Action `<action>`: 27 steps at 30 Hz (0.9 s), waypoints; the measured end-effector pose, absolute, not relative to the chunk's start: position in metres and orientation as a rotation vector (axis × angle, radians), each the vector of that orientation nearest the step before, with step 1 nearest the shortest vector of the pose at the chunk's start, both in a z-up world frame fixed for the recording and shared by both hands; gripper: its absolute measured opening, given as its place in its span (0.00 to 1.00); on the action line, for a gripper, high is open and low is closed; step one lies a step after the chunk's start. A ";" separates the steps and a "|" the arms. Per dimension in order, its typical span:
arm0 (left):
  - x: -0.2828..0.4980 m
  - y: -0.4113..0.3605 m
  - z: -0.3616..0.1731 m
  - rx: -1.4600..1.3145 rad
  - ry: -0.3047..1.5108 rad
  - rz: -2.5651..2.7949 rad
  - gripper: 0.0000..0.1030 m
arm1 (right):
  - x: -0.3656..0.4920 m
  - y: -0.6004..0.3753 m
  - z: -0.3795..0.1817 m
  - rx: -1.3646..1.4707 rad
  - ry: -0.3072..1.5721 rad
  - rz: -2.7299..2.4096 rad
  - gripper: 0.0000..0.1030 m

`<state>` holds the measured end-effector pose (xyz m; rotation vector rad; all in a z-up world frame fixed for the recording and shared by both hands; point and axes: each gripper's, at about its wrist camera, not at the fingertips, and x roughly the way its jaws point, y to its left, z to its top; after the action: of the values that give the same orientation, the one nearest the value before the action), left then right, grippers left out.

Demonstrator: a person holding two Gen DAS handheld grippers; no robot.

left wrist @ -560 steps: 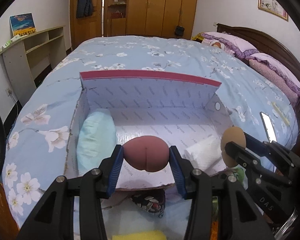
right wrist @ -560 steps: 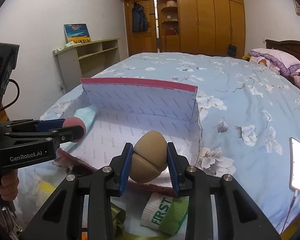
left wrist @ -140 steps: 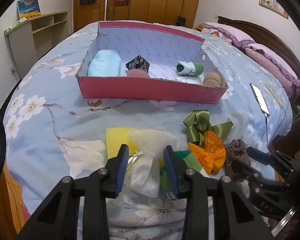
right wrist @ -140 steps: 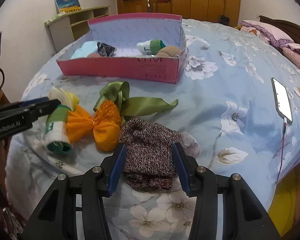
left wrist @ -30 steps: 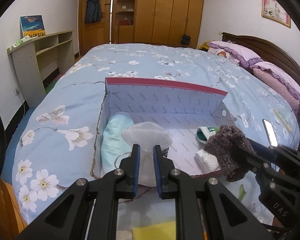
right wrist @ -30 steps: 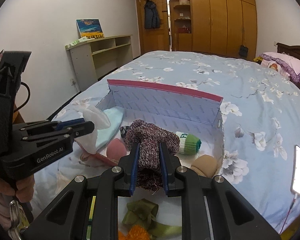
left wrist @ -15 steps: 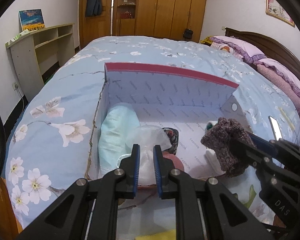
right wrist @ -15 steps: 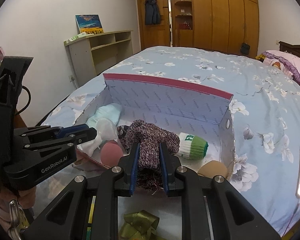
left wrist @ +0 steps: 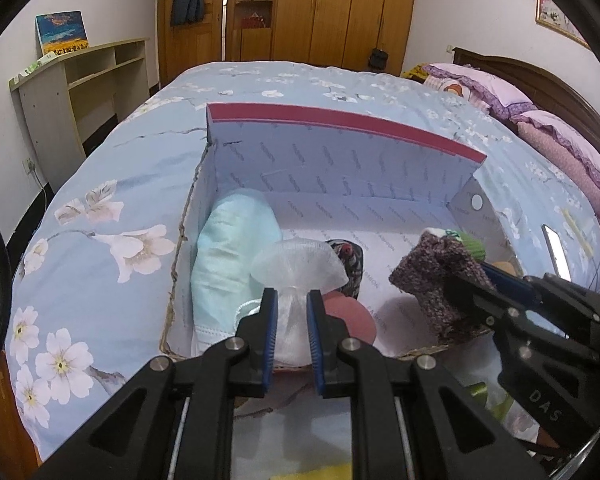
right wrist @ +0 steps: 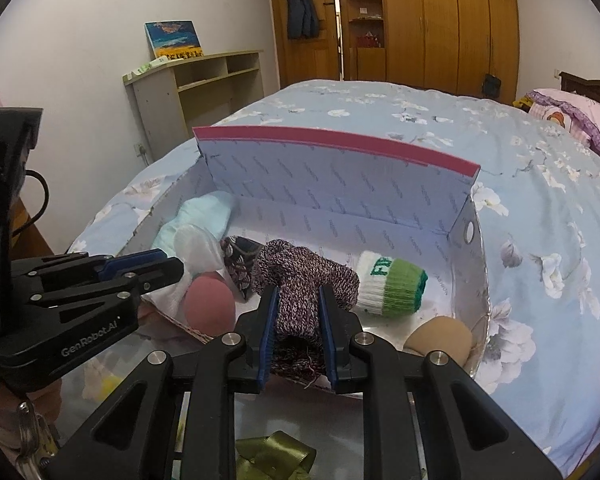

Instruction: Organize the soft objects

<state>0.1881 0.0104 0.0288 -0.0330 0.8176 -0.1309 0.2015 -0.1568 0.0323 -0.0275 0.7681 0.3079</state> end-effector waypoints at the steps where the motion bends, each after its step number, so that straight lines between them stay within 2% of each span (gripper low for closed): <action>1: 0.188 0.010 0.029 -0.032 0.821 -0.132 0.16 | 0.202 -0.158 0.032 -0.022 0.771 0.308 0.21; 4: 0.185 0.009 0.029 -0.034 0.829 -0.135 0.26 | 0.202 -0.162 0.032 0.000 0.774 0.307 0.24; 8: 0.180 0.009 0.031 -0.033 0.830 -0.137 0.31 | 0.199 -0.164 0.036 0.009 0.757 0.300 0.31; 14: 0.168 0.010 0.035 -0.039 0.824 -0.141 0.32 | 0.192 -0.166 0.043 0.011 0.719 0.285 0.35; 27: 0.144 0.014 0.041 -0.062 0.833 -0.140 0.32 | 0.169 -0.170 0.056 0.023 0.708 0.291 0.36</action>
<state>0.1436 0.0137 0.0414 -0.0619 0.8330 -0.1403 0.1689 -0.1702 0.0564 0.0232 0.7078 0.2910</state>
